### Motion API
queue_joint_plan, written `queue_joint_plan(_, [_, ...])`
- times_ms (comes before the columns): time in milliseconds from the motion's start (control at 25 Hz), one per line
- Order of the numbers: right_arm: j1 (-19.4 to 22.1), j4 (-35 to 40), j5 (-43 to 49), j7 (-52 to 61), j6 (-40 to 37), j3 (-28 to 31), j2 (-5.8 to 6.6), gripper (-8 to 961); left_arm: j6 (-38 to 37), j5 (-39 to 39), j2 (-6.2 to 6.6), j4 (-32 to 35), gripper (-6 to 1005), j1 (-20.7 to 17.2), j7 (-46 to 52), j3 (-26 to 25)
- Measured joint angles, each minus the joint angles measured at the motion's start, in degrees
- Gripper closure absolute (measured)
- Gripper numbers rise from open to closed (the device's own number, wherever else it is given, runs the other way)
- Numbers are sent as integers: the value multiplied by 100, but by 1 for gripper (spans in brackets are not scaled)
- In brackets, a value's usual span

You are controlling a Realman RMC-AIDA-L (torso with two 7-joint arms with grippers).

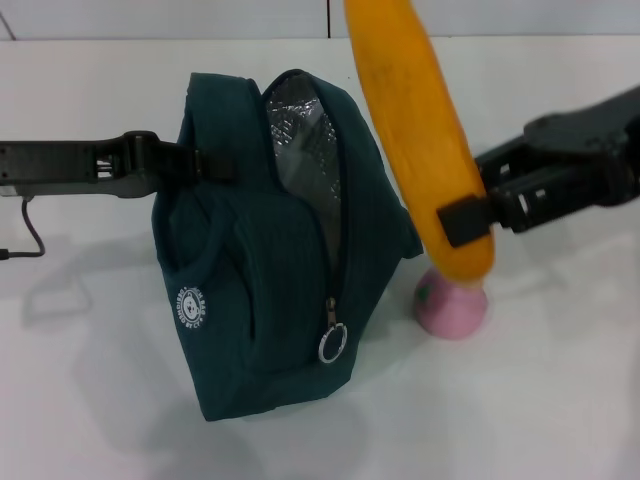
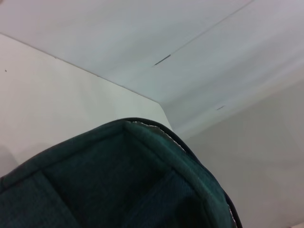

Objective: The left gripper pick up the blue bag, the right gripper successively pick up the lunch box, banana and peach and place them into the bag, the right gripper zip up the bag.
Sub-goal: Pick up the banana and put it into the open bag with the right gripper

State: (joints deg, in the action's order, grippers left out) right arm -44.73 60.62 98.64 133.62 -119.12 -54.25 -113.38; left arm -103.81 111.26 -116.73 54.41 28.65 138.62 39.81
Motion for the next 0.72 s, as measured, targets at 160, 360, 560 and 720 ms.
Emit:
queue_joint_plan(160, [37,-621,-191,-234,-191,7,-69,502,-48,-37,0,-1,960,0,-3,0])
queue_joint_plan(360, [211,-823,-293,-761,-138,14,-139,503,-66,-79,1,-1,960,0,-16,0])
queue_joint_plan(560, [302,-881,-247,-1322,155,12,-151,503,-89,-81,2,-1,960,6,-19,0])
queue_joint_plan(720, [451,-887,-262,-1952,687,-8,-188,503,-112,-95,-5,-15,960,3,-45,0])
